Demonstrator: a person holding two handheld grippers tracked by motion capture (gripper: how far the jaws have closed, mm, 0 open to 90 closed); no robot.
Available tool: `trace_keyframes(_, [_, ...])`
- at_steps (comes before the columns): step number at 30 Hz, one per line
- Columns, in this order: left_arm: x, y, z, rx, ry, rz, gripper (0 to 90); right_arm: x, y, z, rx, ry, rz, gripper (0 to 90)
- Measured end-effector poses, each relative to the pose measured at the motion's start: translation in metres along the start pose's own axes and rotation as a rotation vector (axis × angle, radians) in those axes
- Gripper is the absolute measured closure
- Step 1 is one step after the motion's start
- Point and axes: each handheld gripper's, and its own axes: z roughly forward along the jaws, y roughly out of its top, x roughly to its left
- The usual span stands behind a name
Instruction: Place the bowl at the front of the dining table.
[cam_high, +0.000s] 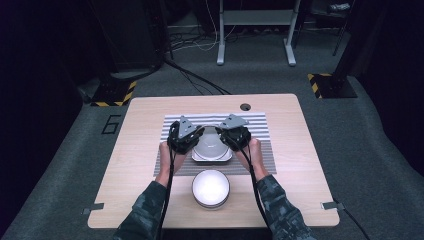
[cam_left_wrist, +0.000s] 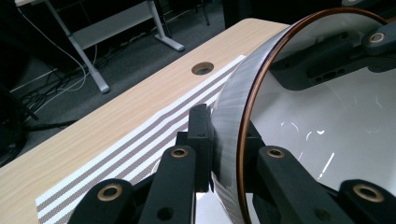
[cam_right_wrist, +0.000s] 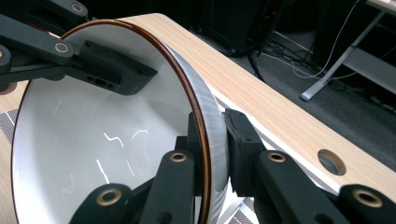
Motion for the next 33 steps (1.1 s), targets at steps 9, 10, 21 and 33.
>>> trace_keyframes(9, [0.007, -0.004, 0.012, 0.015, -0.017, -0.033, 81.5, -0.006, -0.003, 0.013, 0.027, 0.017, 0.033, 81.2])
trace_keyframes(10, [0.009, -0.005, 0.014, 0.013, -0.025, -0.045, 81.4, -0.007, -0.004, 0.014, 0.031, 0.019, 0.034, 81.1])
trace_keyframes(21, [0.016, -0.010, 0.032, 0.039, -0.028, -0.050, 80.8, -0.015, -0.010, 0.031, 0.065, 0.023, 0.078, 81.2])
trace_keyframes(33, [0.017, -0.018, 0.043, 0.085, -0.019, -0.078, 77.0, -0.017, -0.014, 0.044, 0.099, 0.021, 0.095, 81.2])
